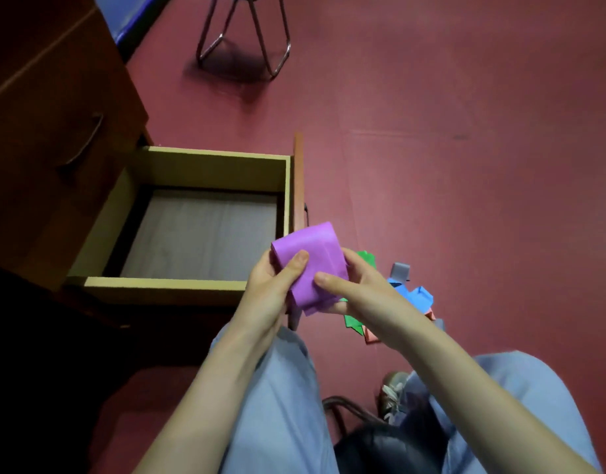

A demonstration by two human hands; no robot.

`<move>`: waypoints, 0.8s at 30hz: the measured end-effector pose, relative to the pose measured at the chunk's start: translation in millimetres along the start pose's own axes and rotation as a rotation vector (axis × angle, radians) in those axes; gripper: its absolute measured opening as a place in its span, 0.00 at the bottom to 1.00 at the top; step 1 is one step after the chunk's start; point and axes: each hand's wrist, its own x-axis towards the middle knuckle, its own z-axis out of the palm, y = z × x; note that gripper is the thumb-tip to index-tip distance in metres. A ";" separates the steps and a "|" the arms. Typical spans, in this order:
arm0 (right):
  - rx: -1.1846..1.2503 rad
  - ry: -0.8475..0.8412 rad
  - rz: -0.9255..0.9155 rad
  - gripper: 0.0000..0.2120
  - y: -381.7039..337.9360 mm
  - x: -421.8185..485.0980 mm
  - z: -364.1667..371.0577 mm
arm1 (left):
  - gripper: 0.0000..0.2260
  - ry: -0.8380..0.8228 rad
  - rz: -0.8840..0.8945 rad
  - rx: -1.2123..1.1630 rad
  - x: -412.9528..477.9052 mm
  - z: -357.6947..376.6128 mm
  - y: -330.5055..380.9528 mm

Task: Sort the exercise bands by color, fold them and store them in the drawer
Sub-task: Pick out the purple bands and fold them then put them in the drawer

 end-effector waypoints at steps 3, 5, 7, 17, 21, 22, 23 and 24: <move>-0.031 0.012 0.038 0.19 -3.9 41.2 20.2 | 0.05 0.091 0.031 0.064 24.1 -35.8 12.4; -0.064 -0.029 0.088 0.17 -1.9 73.5 37.3 | 0.04 0.158 0.076 0.166 42.6 -65.0 20.5; -0.079 -0.078 0.129 0.15 -1.1 99.4 52.4 | 0.05 0.224 0.090 0.237 57.8 -89.1 27.0; -0.315 -0.185 0.294 0.21 50.1 225.9 122.1 | 0.14 0.602 0.003 0.864 106.9 -204.4 27.9; -0.380 -0.230 0.343 0.22 75.9 264.3 151.2 | 0.16 0.627 -0.046 1.192 109.2 -240.1 34.0; -0.385 -0.252 0.348 0.21 79.1 269.9 156.5 | 0.15 0.623 -0.045 1.251 108.9 -246.8 36.0; -0.388 -0.282 0.367 0.20 84.3 276.0 165.7 | 0.15 0.618 -0.058 1.278 108.3 -257.0 37.0; -0.397 -0.304 0.386 0.19 89.1 280.1 173.2 | 0.14 0.604 -0.045 1.288 108.0 -265.5 36.0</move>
